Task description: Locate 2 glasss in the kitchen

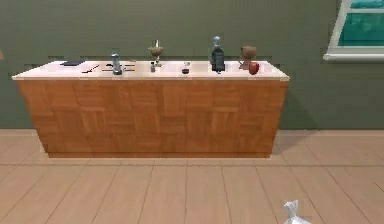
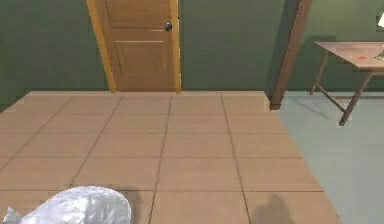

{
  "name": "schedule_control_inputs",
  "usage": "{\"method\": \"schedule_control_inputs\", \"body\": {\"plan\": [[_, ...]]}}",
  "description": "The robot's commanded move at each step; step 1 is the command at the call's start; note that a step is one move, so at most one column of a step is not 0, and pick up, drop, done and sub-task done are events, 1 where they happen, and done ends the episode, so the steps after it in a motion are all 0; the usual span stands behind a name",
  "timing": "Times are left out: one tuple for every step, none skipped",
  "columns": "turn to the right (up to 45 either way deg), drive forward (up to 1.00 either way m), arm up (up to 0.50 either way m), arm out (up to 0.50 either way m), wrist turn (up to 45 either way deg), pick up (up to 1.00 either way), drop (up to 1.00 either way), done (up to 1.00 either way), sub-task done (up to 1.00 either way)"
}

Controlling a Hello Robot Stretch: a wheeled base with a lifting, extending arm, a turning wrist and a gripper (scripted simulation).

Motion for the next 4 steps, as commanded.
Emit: {"method": "schedule_control_inputs", "body": {"plan": [[0.0,1.0,0.0,0.0,0.0,0.0,0.0,0.0,0.0],[0.0,0.15,0.0,0.0,0.0,0.0,0.0,0.0,0.0],[-18.0,0.0,0.0,0.0,0.0,0.0,0.0,0.0,0.0],[0.0,0.0,0.0,0.0,0.0,0.0,0.0,1.0,0.0]]}}
